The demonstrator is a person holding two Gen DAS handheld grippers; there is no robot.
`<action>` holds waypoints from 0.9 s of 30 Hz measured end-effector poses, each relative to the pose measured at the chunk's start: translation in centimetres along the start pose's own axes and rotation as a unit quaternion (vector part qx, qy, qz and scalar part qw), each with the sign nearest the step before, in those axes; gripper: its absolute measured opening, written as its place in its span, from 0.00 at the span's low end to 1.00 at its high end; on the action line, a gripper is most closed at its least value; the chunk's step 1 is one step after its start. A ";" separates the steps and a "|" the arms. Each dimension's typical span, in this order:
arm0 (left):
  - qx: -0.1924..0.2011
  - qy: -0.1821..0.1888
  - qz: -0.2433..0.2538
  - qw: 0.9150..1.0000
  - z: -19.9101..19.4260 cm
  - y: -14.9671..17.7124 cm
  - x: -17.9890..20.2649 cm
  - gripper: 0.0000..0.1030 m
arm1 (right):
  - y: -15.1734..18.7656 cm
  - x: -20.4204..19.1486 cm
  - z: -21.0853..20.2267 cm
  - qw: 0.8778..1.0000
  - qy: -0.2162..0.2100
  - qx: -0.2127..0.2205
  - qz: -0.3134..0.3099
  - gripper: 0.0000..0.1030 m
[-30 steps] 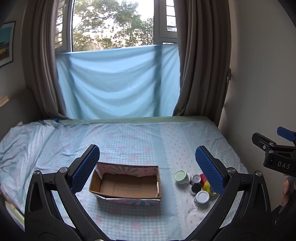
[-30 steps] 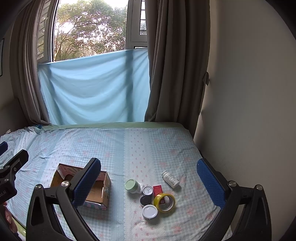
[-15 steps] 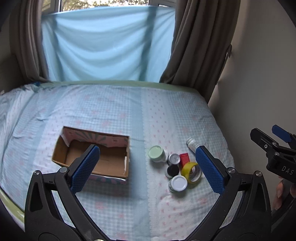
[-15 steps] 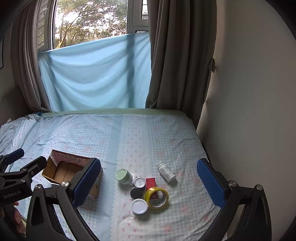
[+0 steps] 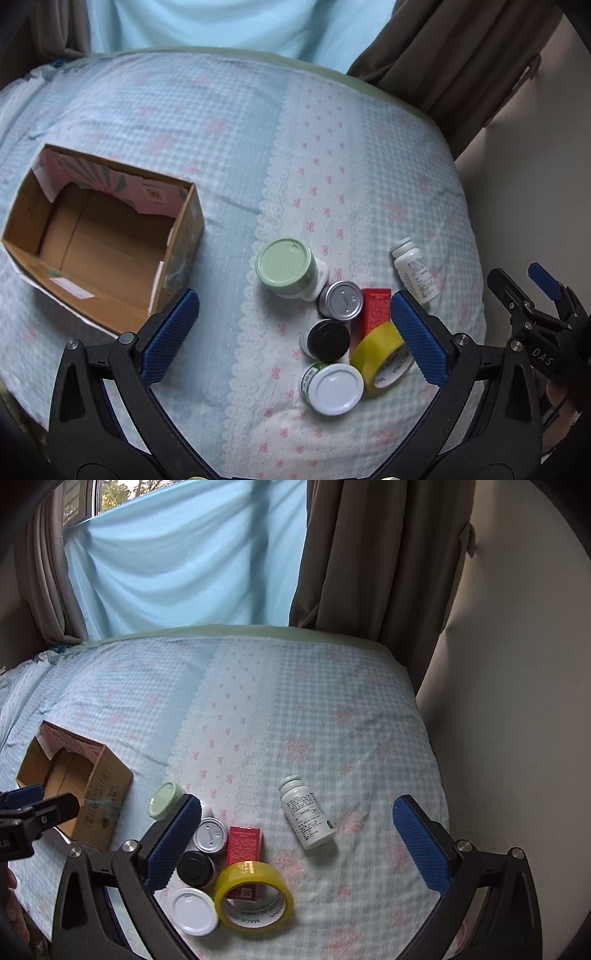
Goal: Organize rigid objects
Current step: 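Grasp the pale green jar with the left tool while the right tool grasps the white pill bottle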
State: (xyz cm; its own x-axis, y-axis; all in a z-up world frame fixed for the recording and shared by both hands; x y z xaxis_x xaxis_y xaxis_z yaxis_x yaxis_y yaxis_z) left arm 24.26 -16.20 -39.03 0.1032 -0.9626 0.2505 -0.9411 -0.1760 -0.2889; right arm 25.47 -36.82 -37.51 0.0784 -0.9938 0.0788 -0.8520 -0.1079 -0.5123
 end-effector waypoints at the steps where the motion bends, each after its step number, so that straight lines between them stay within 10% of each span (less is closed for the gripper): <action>1: -0.007 0.001 -0.008 1.000 1.4 -0.1 -0.3 1.00 | 0.0 0.1 1.5 1.000 -0.004 -0.006 -0.012 1.00; 16: -0.056 0.013 -0.065 0.996 15.9 -0.4 -1.5 1.00 | 2.6 0.7 18.0 0.988 -0.044 -0.110 -0.097 0.90; 19: -0.052 0.018 -0.067 0.996 16.5 -0.7 -1.6 0.97 | 3.3 0.6 19.0 0.985 -0.054 -0.127 -0.106 0.82; 22: -0.064 0.034 -0.074 0.995 17.3 -0.8 -1.4 0.70 | 3.7 0.5 20.1 0.980 -0.058 -0.145 -0.120 0.65; 27: -0.062 0.042 -0.085 0.994 17.4 -1.0 -1.3 0.68 | 4.0 -0.1 20.4 0.976 -0.060 -0.155 -0.139 0.46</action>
State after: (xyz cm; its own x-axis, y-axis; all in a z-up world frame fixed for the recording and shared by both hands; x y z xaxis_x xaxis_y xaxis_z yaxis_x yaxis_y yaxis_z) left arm 30.65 -18.33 -55.17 0.2419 -0.8995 0.3638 -0.9453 -0.3031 -0.1209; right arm 32.65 -37.66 -57.04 0.3734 -0.9252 0.0679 -0.9034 -0.3793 -0.2000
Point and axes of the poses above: each gripper's, at about its wrist camera, not at the fingertips, and z roughly the way its jaws point, x to its right, y to its underside, the point moved 9 cm from there along z, roughly the way its jaws point, and after that the axes turned 6 degrees about -x, right-handed, at the moved point
